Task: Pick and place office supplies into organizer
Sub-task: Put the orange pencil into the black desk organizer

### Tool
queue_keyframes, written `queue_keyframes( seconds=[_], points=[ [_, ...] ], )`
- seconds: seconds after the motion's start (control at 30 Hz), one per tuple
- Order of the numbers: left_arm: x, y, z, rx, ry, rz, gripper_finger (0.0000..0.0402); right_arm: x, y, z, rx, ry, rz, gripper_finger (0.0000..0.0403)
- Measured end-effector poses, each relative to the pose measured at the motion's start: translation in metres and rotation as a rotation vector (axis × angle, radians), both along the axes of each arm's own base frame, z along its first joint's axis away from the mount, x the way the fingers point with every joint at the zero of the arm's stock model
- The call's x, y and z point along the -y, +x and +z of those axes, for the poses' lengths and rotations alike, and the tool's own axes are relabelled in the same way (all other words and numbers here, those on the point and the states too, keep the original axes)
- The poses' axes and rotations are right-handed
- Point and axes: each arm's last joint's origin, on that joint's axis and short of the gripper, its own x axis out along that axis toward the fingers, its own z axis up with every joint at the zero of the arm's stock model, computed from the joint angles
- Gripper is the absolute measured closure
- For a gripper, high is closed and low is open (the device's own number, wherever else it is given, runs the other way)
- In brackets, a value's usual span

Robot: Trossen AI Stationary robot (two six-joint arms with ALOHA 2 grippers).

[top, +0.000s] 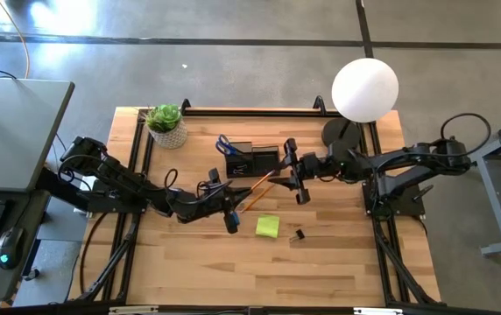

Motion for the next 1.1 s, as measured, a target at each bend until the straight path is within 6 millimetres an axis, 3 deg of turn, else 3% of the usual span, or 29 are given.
queue_keyframes(
  seconds=[0.2,0.47,0.87,1.1],
  points=[
    [0.000,0.000,0.000,-0.001,0.000,0.000,0.0396,0.000,0.000,0.001,0.009,-0.008,-0.003,0.0299],
    [0.000,0.000,-0.001,-0.013,0.004,-0.007,0.0396,-0.002,-0.001,0.001,0.016,-0.037,0.052,0.0390],
    [-0.002,-0.002,0.000,-0.016,0.003,0.071,0.0397,0.001,0.000,-0.001,0.020,-0.094,-0.015,0.0393],
    [-0.013,-0.030,0.037,-0.036,0.074,0.210,0.0349,0.024,0.011,0.011,-0.090,-0.213,-0.211,0.0396]
  ],
)
